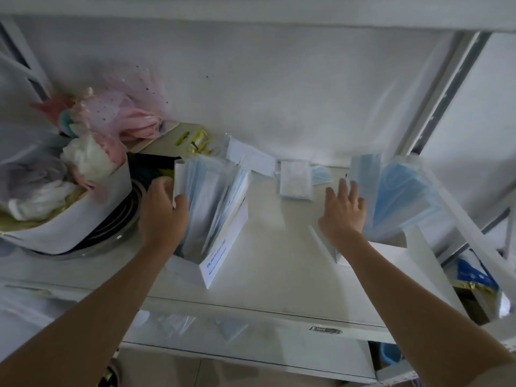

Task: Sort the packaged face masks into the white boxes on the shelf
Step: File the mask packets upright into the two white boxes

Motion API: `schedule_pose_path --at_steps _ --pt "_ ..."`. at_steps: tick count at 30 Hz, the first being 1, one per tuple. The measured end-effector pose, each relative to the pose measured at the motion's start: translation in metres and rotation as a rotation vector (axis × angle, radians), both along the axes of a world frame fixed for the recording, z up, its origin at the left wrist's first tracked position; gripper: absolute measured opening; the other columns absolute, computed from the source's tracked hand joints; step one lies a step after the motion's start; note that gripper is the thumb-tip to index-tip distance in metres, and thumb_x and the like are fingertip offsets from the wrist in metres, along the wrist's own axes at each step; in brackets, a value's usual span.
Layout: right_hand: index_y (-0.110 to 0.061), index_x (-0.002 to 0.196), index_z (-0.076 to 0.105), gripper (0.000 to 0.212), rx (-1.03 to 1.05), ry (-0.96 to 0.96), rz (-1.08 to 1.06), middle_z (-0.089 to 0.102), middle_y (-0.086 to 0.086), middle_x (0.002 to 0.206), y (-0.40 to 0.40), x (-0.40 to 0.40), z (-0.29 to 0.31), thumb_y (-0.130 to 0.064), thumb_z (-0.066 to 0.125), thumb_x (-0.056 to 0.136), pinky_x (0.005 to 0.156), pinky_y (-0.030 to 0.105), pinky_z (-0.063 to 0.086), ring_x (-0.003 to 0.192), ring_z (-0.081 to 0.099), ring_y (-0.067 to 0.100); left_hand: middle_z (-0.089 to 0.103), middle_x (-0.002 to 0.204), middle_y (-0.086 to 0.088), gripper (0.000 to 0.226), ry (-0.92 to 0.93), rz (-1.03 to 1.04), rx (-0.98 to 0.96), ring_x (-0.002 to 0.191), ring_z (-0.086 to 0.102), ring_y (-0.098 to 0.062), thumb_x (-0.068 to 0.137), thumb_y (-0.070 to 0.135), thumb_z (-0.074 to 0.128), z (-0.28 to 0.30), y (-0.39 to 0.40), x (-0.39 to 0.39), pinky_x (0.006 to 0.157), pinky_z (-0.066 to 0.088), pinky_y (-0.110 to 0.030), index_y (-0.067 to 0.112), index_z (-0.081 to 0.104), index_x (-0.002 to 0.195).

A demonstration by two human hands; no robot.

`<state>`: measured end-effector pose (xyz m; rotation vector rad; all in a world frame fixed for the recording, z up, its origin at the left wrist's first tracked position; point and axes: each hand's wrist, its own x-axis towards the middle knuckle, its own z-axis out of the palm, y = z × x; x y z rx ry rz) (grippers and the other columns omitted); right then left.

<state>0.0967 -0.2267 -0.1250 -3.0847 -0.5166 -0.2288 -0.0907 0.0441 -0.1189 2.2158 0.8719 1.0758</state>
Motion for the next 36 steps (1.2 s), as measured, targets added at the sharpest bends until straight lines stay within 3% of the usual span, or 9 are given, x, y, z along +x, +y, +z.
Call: schedule_pose_path --at_steps 4,9,13,17,19,22,25,34,36 --pt "-0.019 0.135 0.038 0.055 0.093 0.074 0.172 0.024 0.006 0.152 0.034 0.004 0.000 -0.017 0.053 0.082 0.111 0.044 0.025 0.143 0.013 0.028 0.061 0.105 -0.005 0.038 -0.042 0.013 -0.045 0.091 0.057 -0.023 0.081 0.028 0.045 0.018 0.006 0.024 0.070 0.043 -0.036 0.016 0.051 0.117" --pt "-0.021 0.138 0.037 0.054 0.127 0.268 0.166 0.036 0.005 0.142 0.069 0.027 -0.001 -0.027 0.050 0.087 0.101 0.042 0.036 0.132 0.032 0.027 0.064 0.103 0.007 0.039 -0.069 0.011 -0.107 0.089 0.057 -0.014 0.082 0.040 0.046 0.041 0.033 0.057 0.074 0.037 -0.026 0.026 0.054 0.117" --pt "-0.023 0.143 0.032 0.058 0.136 0.317 0.153 0.035 0.008 0.143 0.085 0.050 -0.002 -0.032 0.049 0.088 0.102 0.045 0.036 0.132 0.033 0.030 0.066 0.116 -0.009 0.025 0.149 -0.328 -0.428 0.109 0.059 -0.027 0.093 0.028 0.044 0.066 0.060 0.113 0.090 0.042 -0.033 0.020 0.063 0.107" --pt "-0.023 0.144 0.031 0.059 0.184 0.338 0.144 0.038 0.011 0.142 0.099 0.068 -0.005 -0.028 0.046 0.087 0.103 0.045 0.037 0.130 0.034 0.032 0.060 0.121 -0.005 0.033 0.375 -0.520 -0.408 0.105 0.056 -0.019 0.093 0.011 0.048 0.072 0.067 0.163 0.080 0.041 -0.013 0.016 0.063 0.122" --pt "-0.023 0.144 0.031 0.059 0.197 0.360 0.148 0.038 0.012 0.141 0.106 0.073 -0.007 -0.027 0.045 0.087 0.104 0.045 0.036 0.129 0.036 0.034 0.058 0.130 -0.003 0.033 0.473 -0.585 -0.435 0.113 0.053 -0.018 0.093 0.016 0.052 0.069 0.070 0.185 0.090 0.040 -0.020 0.017 0.062 0.124" --pt "-0.025 0.145 0.027 0.061 0.222 0.409 0.150 0.035 0.011 0.145 0.118 0.076 -0.014 -0.029 0.046 0.088 0.105 0.044 0.036 0.131 0.036 0.033 0.051 0.130 -0.003 0.037 0.564 -0.545 -0.510 0.123 0.046 -0.022 0.091 0.028 0.055 0.066 0.073 0.208 0.099 0.035 -0.029 0.016 0.057 0.126" --pt "-0.026 0.145 0.028 0.062 0.245 0.428 0.153 0.038 0.011 0.142 0.125 0.078 -0.020 -0.029 0.047 0.086 0.104 0.044 0.038 0.129 0.040 0.033 0.044 0.114 -0.007 0.038 0.553 -0.447 -0.615 0.104 0.043 -0.023 0.088 0.031 0.058 0.052 0.079 0.219 0.088 0.032 -0.028 0.012 0.054 0.121" --pt "-0.032 0.145 0.028 0.059 0.215 0.482 0.136 0.034 0.012 0.144 0.125 0.095 -0.037 -0.034 0.044 0.089 0.106 0.046 0.036 0.129 0.040 0.035 0.048 0.135 -0.013 0.047 0.543 -0.337 -0.598 0.118 0.049 -0.026 0.084 0.032 0.062 0.024 0.074 0.231 0.088 0.040 -0.030 0.007 0.059 0.124" --pt "-0.030 0.146 0.029 0.058 0.194 0.518 0.151 0.036 0.011 0.143 0.127 0.097 -0.040 -0.035 0.042 0.090 0.107 0.047 0.034 0.130 0.039 0.033 0.050 0.131 -0.014 0.045 0.540 -0.324 -0.562 0.117 0.050 -0.029 0.088 0.030 0.058 0.026 0.071 0.233 0.085 0.040 -0.029 0.007 0.057 0.126"
